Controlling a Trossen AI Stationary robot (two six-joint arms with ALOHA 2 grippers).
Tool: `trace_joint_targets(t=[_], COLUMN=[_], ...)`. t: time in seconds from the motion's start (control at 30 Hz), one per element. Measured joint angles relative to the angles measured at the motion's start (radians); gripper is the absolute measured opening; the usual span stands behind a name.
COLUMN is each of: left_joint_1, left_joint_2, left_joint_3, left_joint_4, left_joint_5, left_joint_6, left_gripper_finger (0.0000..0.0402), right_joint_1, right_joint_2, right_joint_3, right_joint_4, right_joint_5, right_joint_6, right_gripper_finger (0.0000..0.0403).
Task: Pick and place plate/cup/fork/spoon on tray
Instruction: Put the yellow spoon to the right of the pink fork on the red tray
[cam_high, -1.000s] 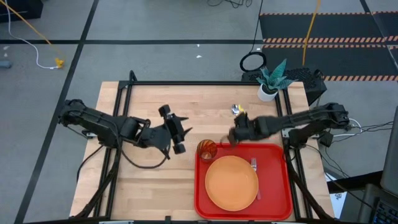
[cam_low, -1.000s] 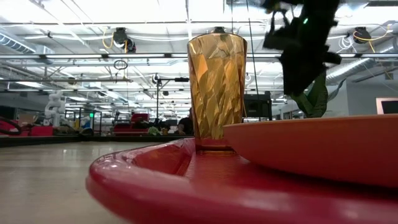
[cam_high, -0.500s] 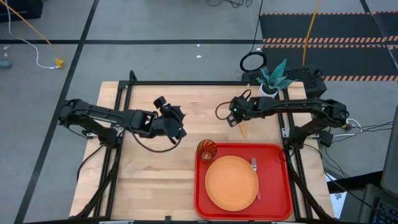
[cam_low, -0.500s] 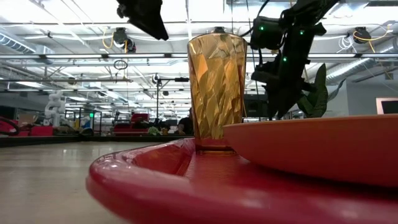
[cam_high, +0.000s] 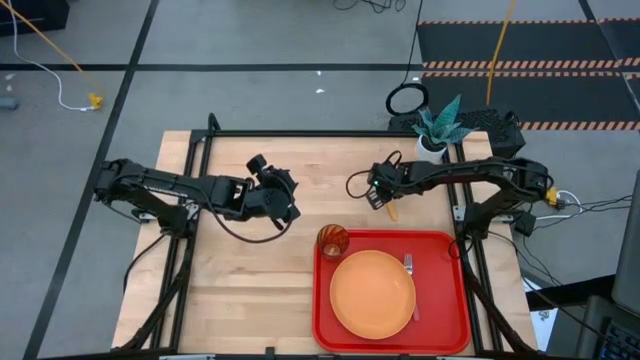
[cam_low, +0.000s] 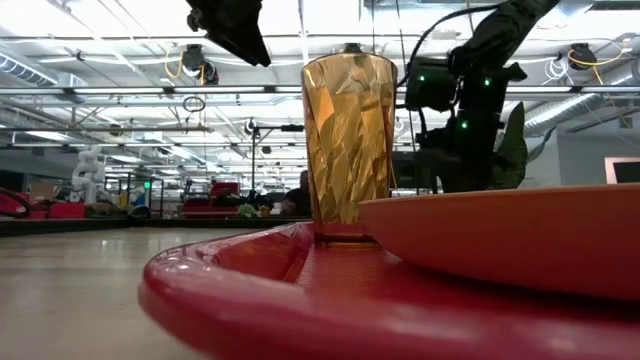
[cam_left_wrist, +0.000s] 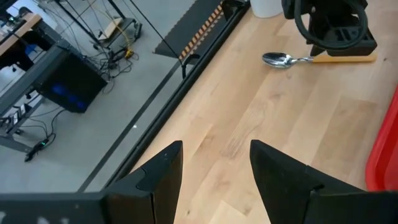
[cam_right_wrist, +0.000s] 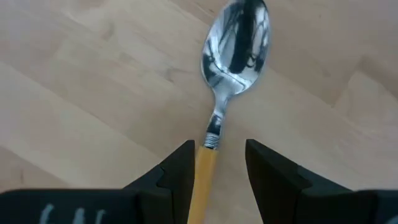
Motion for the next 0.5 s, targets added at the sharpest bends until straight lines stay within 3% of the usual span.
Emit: trace_joint_targets(t=[0.5], left_joint_1=[0.000], left_joint_2=[0.000], left_joint_3=[0.000], left_joint_4=[0.010], left_joint_5=[0.002], left_joint_6=[-0.001], left_gripper_finger=[0.0191], right_joint_1=[-0.002], right_joint_2=[0.027], right_joint_3=[-0.112], right_joint_4=[0.174], right_joint_5=[-0.002], right_joint_6=[0.002], right_gripper_finger=[0.0132])
